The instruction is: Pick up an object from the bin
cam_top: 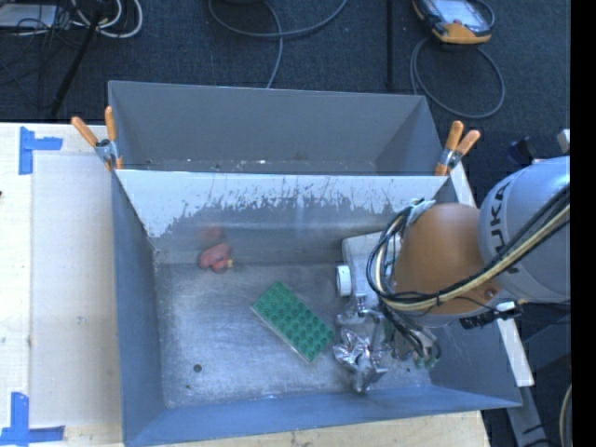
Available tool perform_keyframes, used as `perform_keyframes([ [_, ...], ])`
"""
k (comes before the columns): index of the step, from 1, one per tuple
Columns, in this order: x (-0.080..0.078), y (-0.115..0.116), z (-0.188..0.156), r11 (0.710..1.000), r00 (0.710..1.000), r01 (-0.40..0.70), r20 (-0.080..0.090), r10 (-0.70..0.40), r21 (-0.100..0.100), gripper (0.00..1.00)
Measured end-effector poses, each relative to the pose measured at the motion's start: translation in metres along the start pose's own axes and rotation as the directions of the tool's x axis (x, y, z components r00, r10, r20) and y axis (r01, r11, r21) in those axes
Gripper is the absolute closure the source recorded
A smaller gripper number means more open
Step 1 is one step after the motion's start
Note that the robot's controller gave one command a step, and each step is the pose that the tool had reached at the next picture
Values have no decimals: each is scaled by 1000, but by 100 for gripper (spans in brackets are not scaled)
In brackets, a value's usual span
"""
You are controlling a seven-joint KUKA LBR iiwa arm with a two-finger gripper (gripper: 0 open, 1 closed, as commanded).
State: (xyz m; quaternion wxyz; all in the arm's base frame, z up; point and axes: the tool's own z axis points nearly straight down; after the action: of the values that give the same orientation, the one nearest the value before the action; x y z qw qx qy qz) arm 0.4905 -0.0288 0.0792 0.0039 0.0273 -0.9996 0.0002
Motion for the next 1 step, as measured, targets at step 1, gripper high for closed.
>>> perform_keyframes([
  [1, -2, 1, -4, 1000, 1000, 0, 6, 0, 0, 100],
])
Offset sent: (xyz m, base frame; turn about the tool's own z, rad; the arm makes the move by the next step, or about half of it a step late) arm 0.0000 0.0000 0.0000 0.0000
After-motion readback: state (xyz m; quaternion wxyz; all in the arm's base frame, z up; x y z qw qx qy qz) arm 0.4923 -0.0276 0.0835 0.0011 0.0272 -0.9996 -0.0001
